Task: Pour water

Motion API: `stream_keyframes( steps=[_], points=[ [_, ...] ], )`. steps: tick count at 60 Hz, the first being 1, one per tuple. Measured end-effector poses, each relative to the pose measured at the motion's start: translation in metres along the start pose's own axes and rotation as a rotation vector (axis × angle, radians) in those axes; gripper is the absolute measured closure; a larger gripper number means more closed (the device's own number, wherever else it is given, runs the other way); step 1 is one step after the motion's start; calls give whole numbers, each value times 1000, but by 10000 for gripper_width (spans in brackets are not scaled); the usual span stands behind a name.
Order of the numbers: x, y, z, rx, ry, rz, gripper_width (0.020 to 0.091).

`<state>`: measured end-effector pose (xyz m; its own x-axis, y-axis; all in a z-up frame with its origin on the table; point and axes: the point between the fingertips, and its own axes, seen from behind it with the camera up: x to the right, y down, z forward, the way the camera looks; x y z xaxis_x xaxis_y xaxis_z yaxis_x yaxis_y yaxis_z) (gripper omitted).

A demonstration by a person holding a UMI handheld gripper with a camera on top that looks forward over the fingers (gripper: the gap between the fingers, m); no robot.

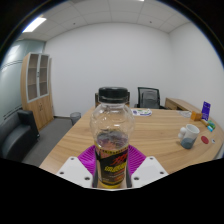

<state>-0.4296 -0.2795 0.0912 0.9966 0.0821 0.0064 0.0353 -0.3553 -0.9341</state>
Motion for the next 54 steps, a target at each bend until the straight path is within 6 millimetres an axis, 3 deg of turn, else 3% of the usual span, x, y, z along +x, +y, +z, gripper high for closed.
stream_keyframes(
  steps=[5, 11, 20, 29, 38, 40, 41, 47, 48, 50, 54],
  points=[
    [2, -31, -9, 27, -52, 99, 726],
    [10, -84, -19, 73, -121, 281, 726],
    [49, -157, -28, 147, -260, 607, 727],
    [115, -205, -19, 185, -441, 1105, 729],
    [202, -196, 14, 185, -550, 1579, 729],
    [220, -193, 13, 174, -556, 1664, 728],
    [222, -189, 24, 171, -556, 1699, 728],
    [253, -159, 48, 114, -571, 1894, 729],
    [256, -155, 44, 101, -575, 1922, 730],
    [258, -149, 58, 78, -578, 1975, 729],
    [266, -135, 66, 46, -575, 2049, 731]
  ],
)
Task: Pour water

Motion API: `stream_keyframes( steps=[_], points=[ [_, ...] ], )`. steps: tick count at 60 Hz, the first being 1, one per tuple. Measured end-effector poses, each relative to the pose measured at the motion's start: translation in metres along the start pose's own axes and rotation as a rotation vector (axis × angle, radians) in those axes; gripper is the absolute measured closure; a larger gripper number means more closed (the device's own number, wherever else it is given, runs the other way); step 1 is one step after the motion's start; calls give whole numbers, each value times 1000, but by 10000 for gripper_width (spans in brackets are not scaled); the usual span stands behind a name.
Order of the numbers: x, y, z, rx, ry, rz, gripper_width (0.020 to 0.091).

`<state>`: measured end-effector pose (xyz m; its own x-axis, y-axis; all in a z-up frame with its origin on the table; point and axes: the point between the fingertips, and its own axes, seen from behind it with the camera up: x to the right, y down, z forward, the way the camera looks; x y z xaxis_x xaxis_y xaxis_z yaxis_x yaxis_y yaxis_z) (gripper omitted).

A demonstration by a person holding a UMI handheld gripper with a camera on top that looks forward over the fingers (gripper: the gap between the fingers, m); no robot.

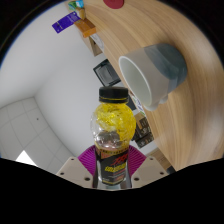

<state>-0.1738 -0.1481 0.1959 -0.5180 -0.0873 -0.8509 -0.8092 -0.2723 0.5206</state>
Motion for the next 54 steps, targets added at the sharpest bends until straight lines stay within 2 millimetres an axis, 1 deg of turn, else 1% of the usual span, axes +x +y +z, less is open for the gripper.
stream_keyframes(
  steps=[4, 7, 8, 10, 15, 16, 18, 19, 22, 26, 29, 30, 31, 33, 37, 38, 39, 42, 44, 45, 48, 51, 54],
  points=[
    [7, -6, 0, -18, 21, 31, 728],
    [9, -4, 0, -41, 38, 32, 728],
    [7, 0, -6, -44, 44, 36, 729],
    [9, 0, 1, -56, 52, 33, 727],
    [6, 4, 2, -91, 79, -10, 728],
    [5, 4, 2, -98, 88, -33, 729],
    [0, 6, -4, -110, 105, -92, 730],
    [-1, 8, -2, -115, 115, -132, 729],
    [-11, 6, -4, -131, 136, -264, 729],
    [-30, -5, -7, -130, 158, -499, 729],
    [-51, -23, -14, -114, 169, -703, 728],
    [-63, -30, -20, -108, 172, -768, 729],
    [-67, -30, -17, -93, 184, -843, 728],
    [-83, -44, -21, -67, 195, -987, 726],
    [-116, -79, -32, 8, 226, -1268, 725],
    [-129, -94, -40, 23, 226, -1328, 727],
    [-132, -101, -39, 47, 246, -1397, 727],
    [-147, -128, -47, 106, 289, -1576, 727],
    [-153, -147, -54, 139, 325, -1679, 727],
    [-155, -160, -60, 151, 341, -1727, 726],
    [-157, -191, -71, 186, 403, -1841, 727],
    [-152, -217, -81, 214, 467, -1933, 729],
    [-141, -243, -90, 224, 527, -1998, 728]
  ],
)
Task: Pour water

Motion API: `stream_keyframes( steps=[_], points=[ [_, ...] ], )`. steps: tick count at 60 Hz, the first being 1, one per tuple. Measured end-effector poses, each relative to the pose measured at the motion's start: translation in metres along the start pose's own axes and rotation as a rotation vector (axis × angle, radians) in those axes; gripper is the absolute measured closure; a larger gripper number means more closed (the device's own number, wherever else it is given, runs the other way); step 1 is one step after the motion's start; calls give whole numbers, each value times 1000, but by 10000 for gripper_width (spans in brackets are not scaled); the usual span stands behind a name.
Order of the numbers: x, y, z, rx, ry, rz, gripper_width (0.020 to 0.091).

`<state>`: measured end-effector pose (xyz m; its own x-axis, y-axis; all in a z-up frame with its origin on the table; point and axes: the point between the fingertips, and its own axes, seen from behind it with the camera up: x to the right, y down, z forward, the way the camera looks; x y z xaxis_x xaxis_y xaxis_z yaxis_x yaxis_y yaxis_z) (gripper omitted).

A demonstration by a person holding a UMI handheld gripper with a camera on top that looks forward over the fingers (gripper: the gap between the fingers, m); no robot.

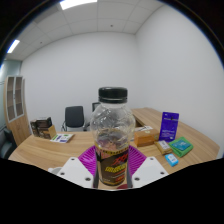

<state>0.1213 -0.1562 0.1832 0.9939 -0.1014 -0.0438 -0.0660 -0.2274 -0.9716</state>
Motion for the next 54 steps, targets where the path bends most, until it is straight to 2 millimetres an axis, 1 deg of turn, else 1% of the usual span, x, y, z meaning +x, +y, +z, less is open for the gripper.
stream_keyframes(
  steps=[1, 2, 6, 8, 14, 20, 22, 23, 25, 29, 35, 37, 40, 41, 42, 43, 45, 46, 47, 50, 54],
  points=[
    [7, 11, 1, -1, 8, -18, 728],
    [13, 14, 2, -15, 14, -26, 729],
    [27, 37, 5, -51, 29, -47, 729],
    [31, 51, 7, -64, 26, -44, 728],
    [42, 74, 10, -97, 25, -29, 729],
    [47, 106, 14, -131, 37, -30, 725],
    [46, 100, 13, -96, 33, -34, 725],
    [47, 103, 13, -97, 36, -40, 723],
    [46, 103, 13, -87, 40, -44, 715],
    [46, 103, 13, -84, 47, -43, 659],
    [47, 107, 12, -116, 48, -37, 549],
    [49, 113, 10, -152, 57, -38, 453],
    [51, 121, 5, -206, 70, -36, 245],
    [51, 123, 3, -220, 72, -36, 242],
    [52, 123, 0, -230, 77, -35, 269],
    [53, 123, -3, -237, 83, -36, 276],
    [53, 120, -10, -244, 89, -41, 259],
    [52, 117, -16, -244, 88, -43, 242],
    [52, 115, -21, -245, 89, -47, 239],
    [46, 107, -39, -251, 90, -60, 255],
    [40, 96, -67, -267, 91, -67, 254]
  ],
)
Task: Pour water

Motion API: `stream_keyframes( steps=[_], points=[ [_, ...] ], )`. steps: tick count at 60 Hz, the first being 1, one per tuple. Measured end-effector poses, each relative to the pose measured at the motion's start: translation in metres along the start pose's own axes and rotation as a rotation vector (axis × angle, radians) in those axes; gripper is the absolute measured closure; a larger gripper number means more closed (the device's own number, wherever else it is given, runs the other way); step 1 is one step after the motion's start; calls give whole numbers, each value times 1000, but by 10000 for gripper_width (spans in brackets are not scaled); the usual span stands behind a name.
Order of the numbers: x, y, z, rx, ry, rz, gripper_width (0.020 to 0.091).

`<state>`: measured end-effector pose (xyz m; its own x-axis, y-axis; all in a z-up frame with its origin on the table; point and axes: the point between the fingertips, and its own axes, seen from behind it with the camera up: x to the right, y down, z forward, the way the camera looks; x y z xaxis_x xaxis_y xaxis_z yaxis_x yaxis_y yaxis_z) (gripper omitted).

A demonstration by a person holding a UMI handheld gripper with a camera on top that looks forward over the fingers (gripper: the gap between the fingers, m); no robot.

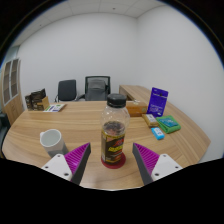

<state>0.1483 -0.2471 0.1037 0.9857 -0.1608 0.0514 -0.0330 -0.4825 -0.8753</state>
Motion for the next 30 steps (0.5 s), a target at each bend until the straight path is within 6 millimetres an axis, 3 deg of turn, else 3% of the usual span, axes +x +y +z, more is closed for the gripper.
stream_keyframes(
  steps=[19, 30],
  points=[
    [-41, 4, -185, -29, -14, -18, 248],
    [-57, 12, -258, -21, -23, -18, 246]
  ],
)
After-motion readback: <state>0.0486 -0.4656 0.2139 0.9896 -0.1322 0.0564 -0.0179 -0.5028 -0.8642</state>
